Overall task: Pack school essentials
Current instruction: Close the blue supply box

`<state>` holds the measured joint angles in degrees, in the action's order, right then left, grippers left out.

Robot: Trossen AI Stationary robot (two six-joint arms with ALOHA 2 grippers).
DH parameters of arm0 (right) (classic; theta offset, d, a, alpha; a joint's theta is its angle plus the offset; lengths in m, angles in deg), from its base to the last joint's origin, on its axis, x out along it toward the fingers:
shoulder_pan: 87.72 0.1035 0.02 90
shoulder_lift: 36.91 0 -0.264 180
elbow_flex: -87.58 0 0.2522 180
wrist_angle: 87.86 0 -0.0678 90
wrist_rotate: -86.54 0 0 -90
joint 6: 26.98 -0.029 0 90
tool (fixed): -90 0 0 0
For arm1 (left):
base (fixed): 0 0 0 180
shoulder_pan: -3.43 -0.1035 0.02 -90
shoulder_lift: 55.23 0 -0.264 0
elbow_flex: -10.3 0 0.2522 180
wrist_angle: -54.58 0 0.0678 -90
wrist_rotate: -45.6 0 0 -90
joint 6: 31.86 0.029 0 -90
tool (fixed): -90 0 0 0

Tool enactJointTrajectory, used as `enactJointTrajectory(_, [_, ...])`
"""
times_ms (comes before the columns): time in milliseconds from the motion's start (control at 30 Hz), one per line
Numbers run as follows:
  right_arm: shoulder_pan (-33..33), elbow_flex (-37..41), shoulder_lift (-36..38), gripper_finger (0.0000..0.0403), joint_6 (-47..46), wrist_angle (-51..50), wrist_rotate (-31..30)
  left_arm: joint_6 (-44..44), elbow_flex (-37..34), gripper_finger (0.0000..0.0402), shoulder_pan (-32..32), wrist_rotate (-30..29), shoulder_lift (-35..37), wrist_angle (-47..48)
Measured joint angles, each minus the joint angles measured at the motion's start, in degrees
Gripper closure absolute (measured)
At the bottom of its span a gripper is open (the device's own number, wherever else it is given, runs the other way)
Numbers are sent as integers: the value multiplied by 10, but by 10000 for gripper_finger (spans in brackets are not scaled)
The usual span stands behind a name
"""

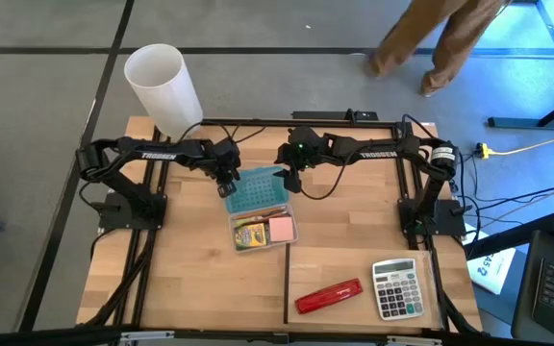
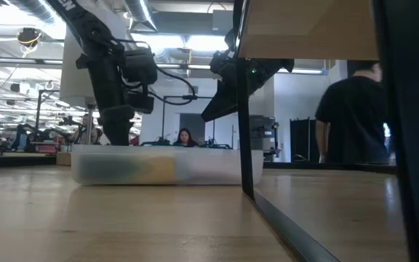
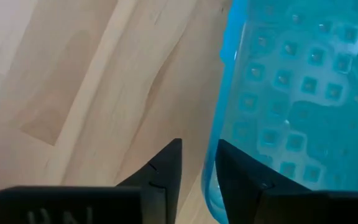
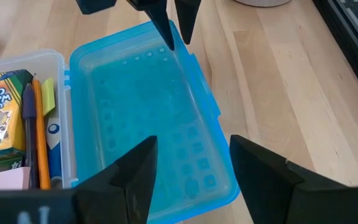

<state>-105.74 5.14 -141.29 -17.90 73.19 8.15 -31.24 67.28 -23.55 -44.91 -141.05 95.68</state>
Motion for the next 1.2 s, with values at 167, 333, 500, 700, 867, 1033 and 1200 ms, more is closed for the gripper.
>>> enactJointTrajectory(167, [0, 0, 0, 199, 0, 0, 0, 0, 0, 364, 0, 0, 2, 1])
enactJointTrajectory(333, [0, 0, 0, 199, 0, 0, 0, 1, 0, 393, 1, 0, 4, 2])
enactJointTrajectory(500, [0, 0, 0, 199, 0, 0, 0, 1, 0, 398, 19, -29, 15, 10])
enactJointTrajectory(700, [0, -6, 1, 199, -6, -18, 0, 0, 13, 400, 59, -98, 61, 44])
enactJointTrajectory(867, [0, -49, 1, 198, -13, -84, 0, 12, 53, 401, 98, -175, 80, 104])
enactJointTrajectory(1033, [0, -110, 1, 198, -13, -148, 0, 16, 80, 401, 138, -208, 80, 114])
enactJointTrajectory(1200, [0, -163, 2, 198, -34, -193, 0, 16, 87, 401, 175, -258, 80, 114])
